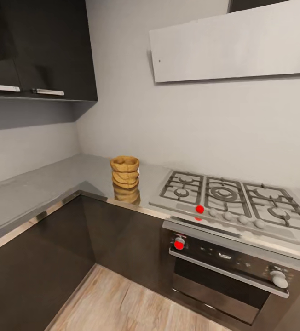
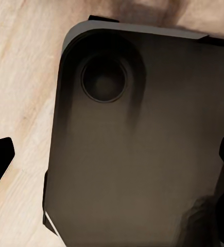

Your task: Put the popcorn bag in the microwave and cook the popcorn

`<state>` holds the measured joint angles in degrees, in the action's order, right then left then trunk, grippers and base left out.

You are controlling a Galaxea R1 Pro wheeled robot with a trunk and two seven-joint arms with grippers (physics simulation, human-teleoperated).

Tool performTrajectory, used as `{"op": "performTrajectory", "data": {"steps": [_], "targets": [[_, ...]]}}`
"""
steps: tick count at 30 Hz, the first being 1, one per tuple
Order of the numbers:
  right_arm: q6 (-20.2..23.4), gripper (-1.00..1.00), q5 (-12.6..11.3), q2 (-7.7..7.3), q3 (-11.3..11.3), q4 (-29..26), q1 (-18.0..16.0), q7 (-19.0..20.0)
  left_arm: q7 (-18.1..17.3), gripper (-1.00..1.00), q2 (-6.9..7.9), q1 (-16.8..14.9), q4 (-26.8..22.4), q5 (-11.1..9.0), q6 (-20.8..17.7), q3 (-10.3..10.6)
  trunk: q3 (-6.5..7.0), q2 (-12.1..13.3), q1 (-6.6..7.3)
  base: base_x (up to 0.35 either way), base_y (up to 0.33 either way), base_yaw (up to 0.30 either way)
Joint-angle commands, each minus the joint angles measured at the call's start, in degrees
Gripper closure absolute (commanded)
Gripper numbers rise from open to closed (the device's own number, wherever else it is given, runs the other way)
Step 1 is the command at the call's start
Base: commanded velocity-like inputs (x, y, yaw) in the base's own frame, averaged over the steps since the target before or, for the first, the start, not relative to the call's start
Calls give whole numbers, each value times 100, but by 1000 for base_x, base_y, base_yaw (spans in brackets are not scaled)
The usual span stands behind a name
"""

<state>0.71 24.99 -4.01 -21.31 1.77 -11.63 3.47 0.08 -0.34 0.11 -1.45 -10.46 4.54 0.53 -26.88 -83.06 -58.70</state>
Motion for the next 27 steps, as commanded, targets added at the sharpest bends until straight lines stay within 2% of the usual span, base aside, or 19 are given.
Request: {"op": "performTrajectory", "data": {"steps": [1, 8, 14, 27], "targets": [[8, -100, 49, -3, -48, 8, -6, 13, 1, -100, -1, 1, -5, -43, 11, 9, -5, -2, -3, 317, 14, 0], [9, -100, 49, -3, -48, 8, -6, 13, 6, -100, 1, -1, -6, -58, 16, -5, -5, -2, -3, 259, 3, 1], [2, -100, 49, -11, -48, 6, -6, 14, 27, -100, -1, 1, -5, -75, 21, -30, -5, -2, -3, 20, 0, 135], [-4, -100, 75, -12, -31, -1, -5, 14, 42, -100, -16, 1, -13, -89, 21, -60, -5, -2, -3, 0, 0, 5]]}}
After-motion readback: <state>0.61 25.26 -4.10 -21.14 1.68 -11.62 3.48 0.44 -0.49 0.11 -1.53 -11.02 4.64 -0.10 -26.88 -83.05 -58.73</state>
